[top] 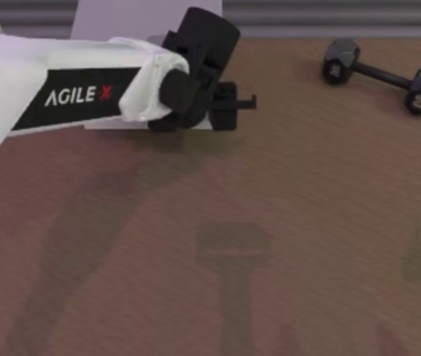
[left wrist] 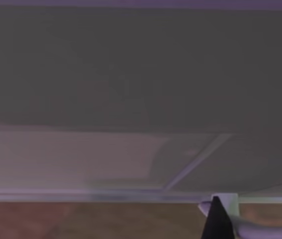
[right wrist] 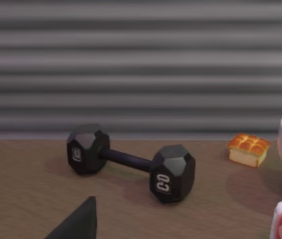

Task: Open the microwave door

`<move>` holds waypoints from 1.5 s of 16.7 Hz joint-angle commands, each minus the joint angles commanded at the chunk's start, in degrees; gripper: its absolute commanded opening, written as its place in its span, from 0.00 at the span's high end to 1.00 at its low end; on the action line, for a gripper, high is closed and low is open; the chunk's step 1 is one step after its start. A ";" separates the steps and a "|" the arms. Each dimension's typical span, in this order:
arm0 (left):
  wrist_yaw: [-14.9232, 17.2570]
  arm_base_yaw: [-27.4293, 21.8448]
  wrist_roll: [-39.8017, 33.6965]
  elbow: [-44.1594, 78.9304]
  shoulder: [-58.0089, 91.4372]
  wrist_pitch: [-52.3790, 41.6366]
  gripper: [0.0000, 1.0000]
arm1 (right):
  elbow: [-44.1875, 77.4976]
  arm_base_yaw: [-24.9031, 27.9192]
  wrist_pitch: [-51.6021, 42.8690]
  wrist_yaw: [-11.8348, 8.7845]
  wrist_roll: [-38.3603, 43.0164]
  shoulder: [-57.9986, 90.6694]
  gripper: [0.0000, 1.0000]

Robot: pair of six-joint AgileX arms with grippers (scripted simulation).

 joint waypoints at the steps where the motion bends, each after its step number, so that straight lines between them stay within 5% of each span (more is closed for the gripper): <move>1: 0.00 0.00 0.00 0.00 0.00 0.00 1.00 | 0.00 0.00 0.00 0.00 0.00 0.00 0.00; 25: -1.21 -1.94 -1.68 -7.48 -4.82 2.08 1.00 | 0.00 0.00 0.00 0.00 0.00 0.00 0.00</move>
